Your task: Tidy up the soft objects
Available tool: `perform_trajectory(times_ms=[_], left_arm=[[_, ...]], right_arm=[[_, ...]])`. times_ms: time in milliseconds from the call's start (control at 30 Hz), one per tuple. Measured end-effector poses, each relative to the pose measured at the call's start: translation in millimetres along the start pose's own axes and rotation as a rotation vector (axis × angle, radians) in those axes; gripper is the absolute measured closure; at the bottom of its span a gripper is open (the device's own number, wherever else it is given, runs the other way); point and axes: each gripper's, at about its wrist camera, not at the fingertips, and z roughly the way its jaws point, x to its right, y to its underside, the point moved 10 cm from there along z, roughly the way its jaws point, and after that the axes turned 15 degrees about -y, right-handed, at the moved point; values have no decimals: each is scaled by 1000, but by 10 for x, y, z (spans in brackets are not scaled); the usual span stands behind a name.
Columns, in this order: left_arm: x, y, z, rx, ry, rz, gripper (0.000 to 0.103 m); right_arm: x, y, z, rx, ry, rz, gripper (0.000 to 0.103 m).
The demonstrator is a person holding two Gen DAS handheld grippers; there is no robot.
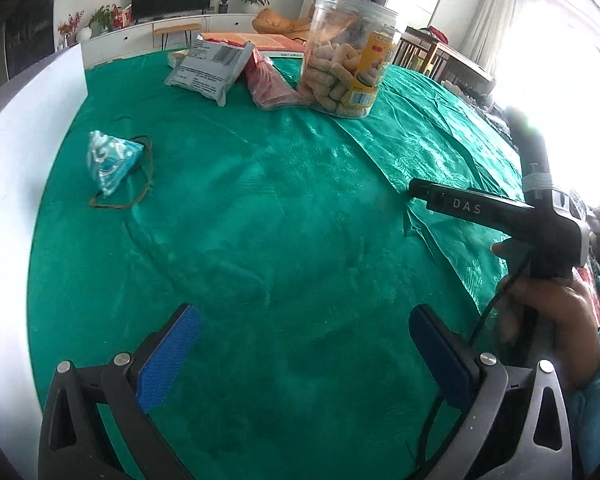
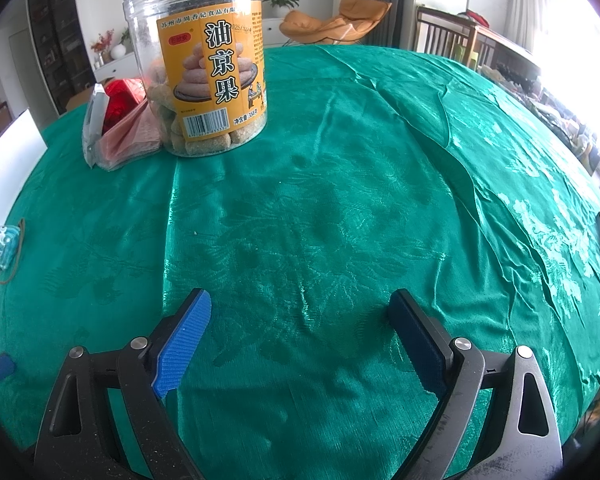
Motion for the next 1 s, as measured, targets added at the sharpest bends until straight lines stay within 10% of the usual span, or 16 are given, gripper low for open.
perform_trajectory(times_ms=[433,733,1000], left_arm=[[-871,-1023,459,50,-425,-153,0],[-1166,-772,959,-75,-403,-258,0],[-1183,-813,1009,-16,-421,-238,0]], right_arm=[[2,0,-2,1,-1,-1,10],[1,-1,0,0,-1,-1,10],[-1,-3,0,0,-1,-2,10]])
